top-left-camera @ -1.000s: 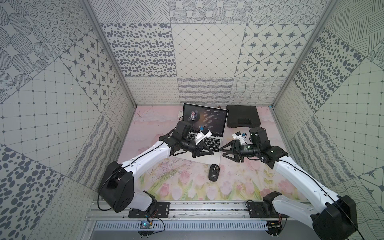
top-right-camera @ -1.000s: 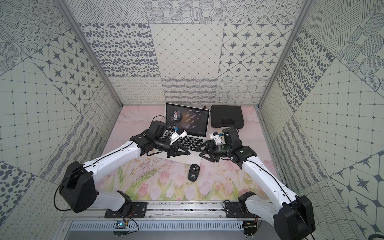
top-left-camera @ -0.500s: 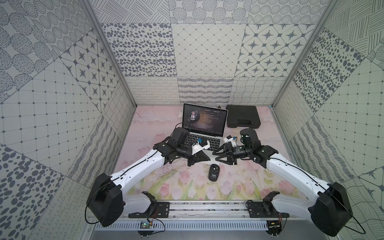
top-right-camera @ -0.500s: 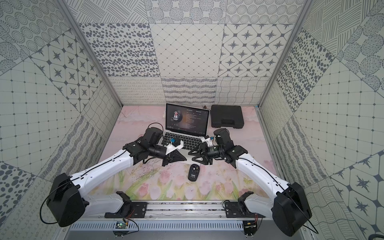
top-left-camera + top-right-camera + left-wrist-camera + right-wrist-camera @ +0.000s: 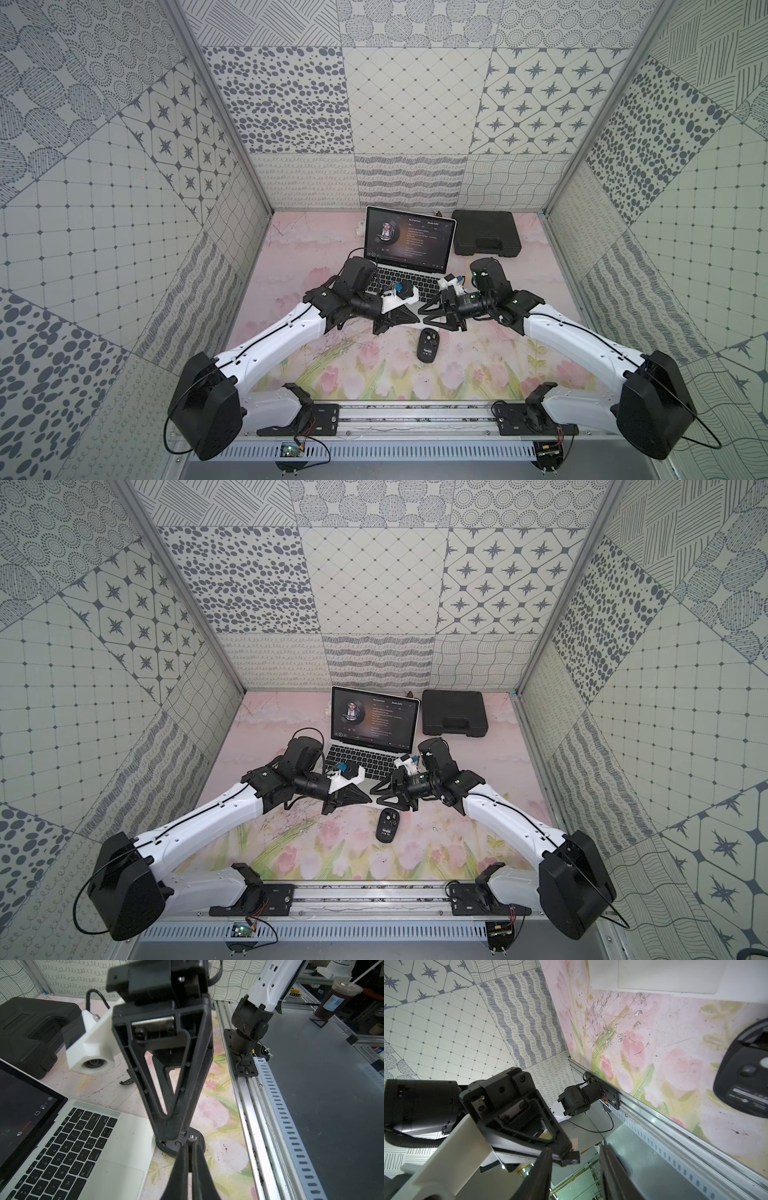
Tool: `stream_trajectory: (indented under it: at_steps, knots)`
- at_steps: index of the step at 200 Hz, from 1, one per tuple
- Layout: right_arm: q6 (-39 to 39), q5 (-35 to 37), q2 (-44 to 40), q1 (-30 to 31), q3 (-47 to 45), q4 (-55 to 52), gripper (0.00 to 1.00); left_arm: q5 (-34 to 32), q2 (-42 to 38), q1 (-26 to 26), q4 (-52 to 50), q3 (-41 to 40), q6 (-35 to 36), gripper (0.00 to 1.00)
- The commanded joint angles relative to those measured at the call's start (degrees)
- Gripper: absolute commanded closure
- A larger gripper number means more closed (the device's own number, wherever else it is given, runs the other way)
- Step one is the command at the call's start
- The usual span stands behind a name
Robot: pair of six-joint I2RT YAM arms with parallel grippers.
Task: Remove the wireless mouse receiver from the laptop
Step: Pick up the USB plug from the mouse.
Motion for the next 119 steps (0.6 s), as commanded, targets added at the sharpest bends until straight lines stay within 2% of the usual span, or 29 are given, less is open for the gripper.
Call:
stream_trajectory:
  at_steps: [1,79,119]
  knots:
    - [-0.13,-0.46,0.75,0.72,1.73,2.43,0.60,1.55,-0.49,-0.31,0.81,-0.10,3.10,1.00]
    - [1.92,0.06,1.71,2.52,1.57,4.90,0.68,0.24,-0.41,-0.79,0.71,-0.19,3.54,1.00]
    - [3.31,0.20,2.70,4.25,1.05,6.29,0.72,-2.98,-1.39,-0.75,2.24,-1.05,3.23,1.00]
